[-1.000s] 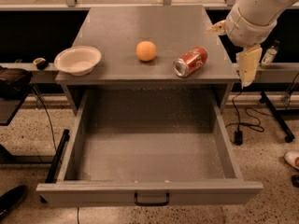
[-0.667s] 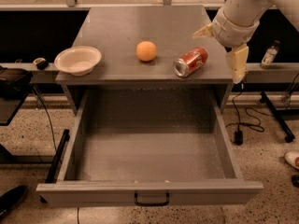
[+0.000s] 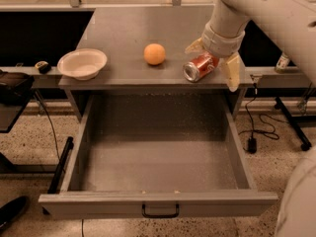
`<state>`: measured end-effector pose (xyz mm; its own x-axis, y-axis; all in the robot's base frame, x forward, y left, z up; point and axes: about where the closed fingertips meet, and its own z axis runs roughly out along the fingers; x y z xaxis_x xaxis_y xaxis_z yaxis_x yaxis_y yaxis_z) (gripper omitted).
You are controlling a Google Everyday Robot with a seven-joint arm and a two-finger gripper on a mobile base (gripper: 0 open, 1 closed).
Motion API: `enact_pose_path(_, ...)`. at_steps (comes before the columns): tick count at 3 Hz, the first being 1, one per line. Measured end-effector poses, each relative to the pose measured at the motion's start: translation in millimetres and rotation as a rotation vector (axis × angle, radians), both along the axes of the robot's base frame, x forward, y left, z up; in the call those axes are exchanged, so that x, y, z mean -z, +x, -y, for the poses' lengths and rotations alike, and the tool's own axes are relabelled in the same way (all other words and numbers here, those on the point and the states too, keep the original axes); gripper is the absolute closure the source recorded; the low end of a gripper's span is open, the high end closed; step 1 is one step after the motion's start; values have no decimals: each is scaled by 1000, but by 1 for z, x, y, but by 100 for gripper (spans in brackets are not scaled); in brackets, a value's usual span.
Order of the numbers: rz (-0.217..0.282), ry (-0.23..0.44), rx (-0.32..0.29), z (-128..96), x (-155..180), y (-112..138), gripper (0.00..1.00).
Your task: Place coke can into top drawer
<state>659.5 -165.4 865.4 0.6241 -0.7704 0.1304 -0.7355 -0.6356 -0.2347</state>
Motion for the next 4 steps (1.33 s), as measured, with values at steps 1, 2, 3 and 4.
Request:
enact_pose_path(1,-25,-18,-20,-11,14,9,16)
enact_pose_path(2,-44,-24,-36,-20,25,13,39)
enact_pose_path(3,-44,-24,-37,-21,25,13,62)
enact_pose_path(4,-82,49,-6,-22,20,4,85)
